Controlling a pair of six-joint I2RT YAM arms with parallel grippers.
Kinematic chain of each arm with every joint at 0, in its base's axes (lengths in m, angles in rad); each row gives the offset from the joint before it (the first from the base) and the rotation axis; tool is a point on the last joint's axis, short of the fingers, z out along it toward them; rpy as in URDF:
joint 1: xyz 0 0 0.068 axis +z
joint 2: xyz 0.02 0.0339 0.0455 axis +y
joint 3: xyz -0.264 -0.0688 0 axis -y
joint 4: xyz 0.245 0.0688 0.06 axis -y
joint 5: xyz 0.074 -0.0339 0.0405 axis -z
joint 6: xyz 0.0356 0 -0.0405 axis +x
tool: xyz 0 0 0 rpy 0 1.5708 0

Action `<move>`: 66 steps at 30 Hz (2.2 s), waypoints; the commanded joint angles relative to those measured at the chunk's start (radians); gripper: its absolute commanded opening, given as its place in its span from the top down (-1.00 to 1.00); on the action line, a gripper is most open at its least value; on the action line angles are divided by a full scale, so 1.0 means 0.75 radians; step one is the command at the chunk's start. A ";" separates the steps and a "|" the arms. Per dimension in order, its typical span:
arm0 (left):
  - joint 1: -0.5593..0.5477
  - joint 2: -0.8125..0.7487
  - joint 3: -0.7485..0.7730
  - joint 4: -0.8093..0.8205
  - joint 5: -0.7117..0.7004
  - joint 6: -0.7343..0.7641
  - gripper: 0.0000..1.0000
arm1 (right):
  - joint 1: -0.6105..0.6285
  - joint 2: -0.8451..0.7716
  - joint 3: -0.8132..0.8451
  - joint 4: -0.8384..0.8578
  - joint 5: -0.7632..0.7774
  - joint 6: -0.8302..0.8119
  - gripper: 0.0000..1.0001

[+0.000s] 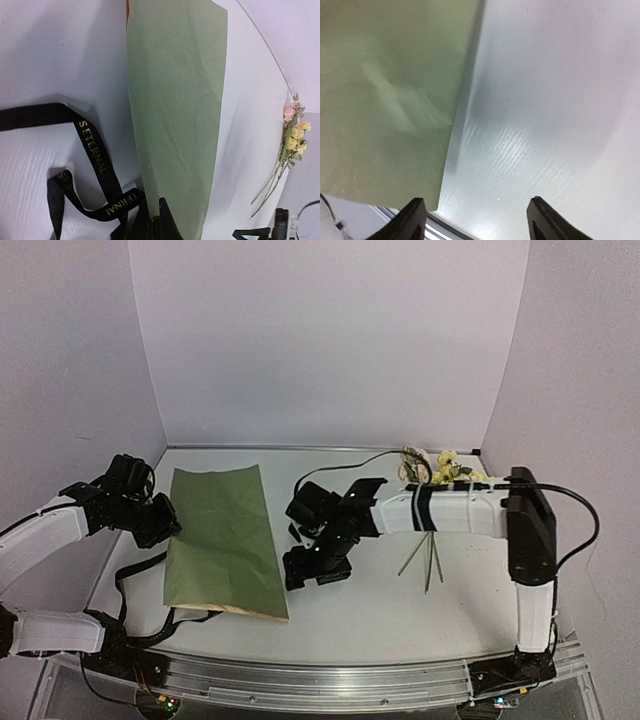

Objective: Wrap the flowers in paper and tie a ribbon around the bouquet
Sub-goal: Pick up the folded wrapping paper from the corner of the board, then pass from the left arm to the right

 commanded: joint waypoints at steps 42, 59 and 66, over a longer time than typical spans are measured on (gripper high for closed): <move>-0.124 0.030 0.132 -0.040 0.223 -0.354 1.00 | 0.519 -0.011 0.103 0.234 0.888 -1.068 0.04; -0.060 -0.142 -0.129 0.029 0.233 -0.293 -0.65 | 0.467 -0.173 -0.034 0.279 0.863 -0.707 1.00; 0.044 -0.236 -0.235 0.032 0.275 -0.278 -0.92 | 0.305 -0.252 -0.133 0.298 0.677 -0.282 1.00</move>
